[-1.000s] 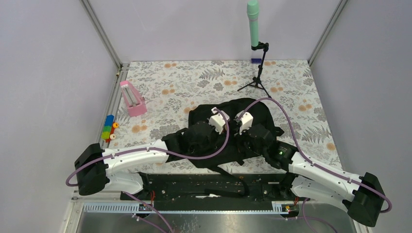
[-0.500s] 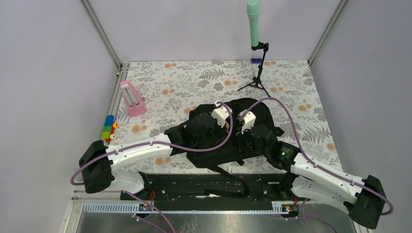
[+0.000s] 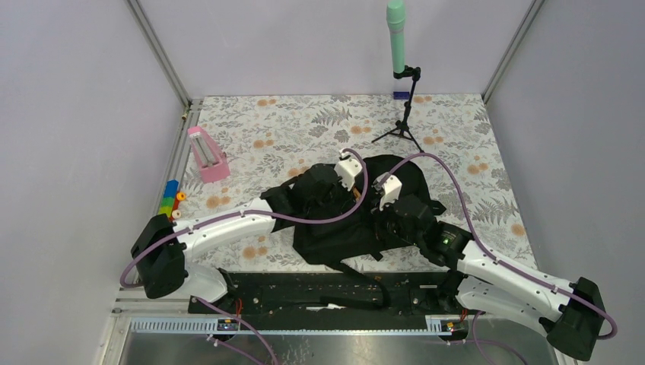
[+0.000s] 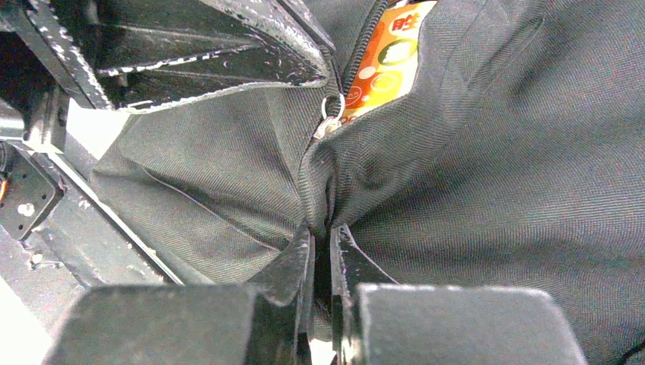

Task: Pack the student bag
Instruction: Zip the student bag at the center of the board.

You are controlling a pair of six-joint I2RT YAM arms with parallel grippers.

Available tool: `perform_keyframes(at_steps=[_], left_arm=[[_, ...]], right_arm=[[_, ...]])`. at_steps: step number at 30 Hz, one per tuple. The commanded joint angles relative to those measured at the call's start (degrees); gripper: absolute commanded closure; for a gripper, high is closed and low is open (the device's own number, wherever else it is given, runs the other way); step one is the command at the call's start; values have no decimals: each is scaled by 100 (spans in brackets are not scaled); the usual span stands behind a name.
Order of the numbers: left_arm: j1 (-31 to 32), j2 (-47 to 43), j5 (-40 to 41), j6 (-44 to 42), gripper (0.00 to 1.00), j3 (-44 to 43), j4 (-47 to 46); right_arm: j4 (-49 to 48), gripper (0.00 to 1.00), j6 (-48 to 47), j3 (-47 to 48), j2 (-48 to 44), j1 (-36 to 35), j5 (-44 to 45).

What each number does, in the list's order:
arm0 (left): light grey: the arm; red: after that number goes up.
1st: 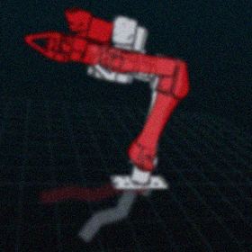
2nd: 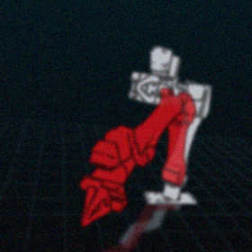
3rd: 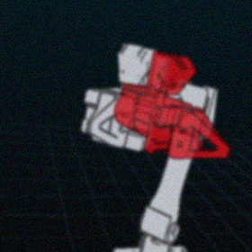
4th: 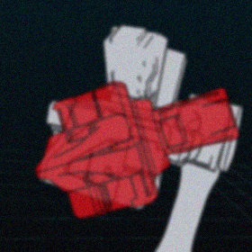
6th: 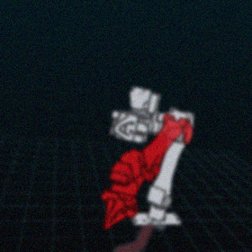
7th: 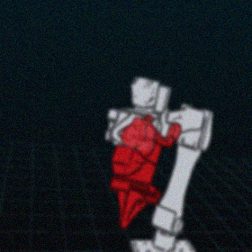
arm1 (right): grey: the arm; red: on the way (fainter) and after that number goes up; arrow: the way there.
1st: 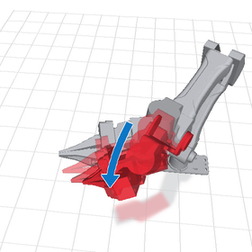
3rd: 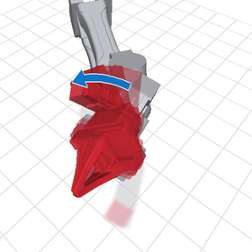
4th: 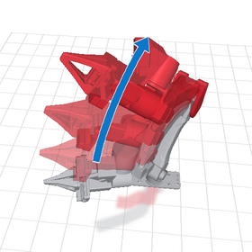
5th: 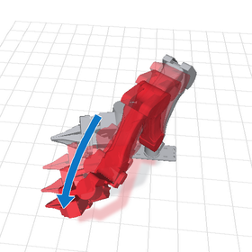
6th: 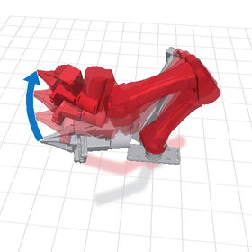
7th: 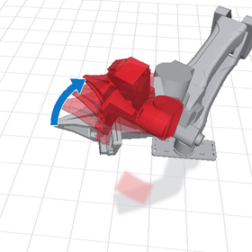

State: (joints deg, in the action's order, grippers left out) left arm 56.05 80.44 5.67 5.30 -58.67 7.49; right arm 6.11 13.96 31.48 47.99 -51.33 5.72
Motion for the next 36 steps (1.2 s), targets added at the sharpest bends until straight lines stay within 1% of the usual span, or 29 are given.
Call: perform_keyframes(at_steps=[1,3,5,7,10,15,21,22,25,26,27,29,31,33,36], left_arm=[[-399,-122,956,-484,100,-501,-437],[-394,-174,853,-486,100,-444,-497],[-406,-157,1012,-486,100,-425,-516],[-430,-100,1091,-486,100,-461,-468],[-523,-1,1074,-419,100,-540,-413],[-770,326,1103,-167,100,-821,-49],[-899,359,979,40,100,-678,-201],[-905,335,844,19,100,-643,-210],[-898,178,143,-64,100,-388,-415],[-899,106,-108,-53,100,-277,-501],[-897,33,-351,-21,100,-168,-578],[-894,-101,-903,64,100,69,-704],[-899,-196,-1200,153,100,272,-723],[-894,-250,-1362,217,100,402,-858],[-895,-298,-1442,281,100,499,-859]], right_arm=[[1180,92,272,183,-224,-88,-554],[1185,91,375,202,-329,-88,-554],[1174,92,418,240,-419,-88,-721],[1167,97,447,254,-476,-88,-793],[1106,99,468,185,-525,-88,-969],[1208,100,528,31,-674,-128,-1179],[1336,98,543,23,-865,-152,-1120],[1330,96,576,45,-891,-151,-1047],[1236,80,710,121,-939,-152,-712],[1182,71,740,157,-932,-153,-618],[1158,65,783,191,-924,-158,-407],[1065,47,740,304,-851,-156,-250],[1056,35,674,471,-718,-151,-145],[1050,32,583,668,-545,-151,-114],[1019,31,457,957,-240,-158,-98]])
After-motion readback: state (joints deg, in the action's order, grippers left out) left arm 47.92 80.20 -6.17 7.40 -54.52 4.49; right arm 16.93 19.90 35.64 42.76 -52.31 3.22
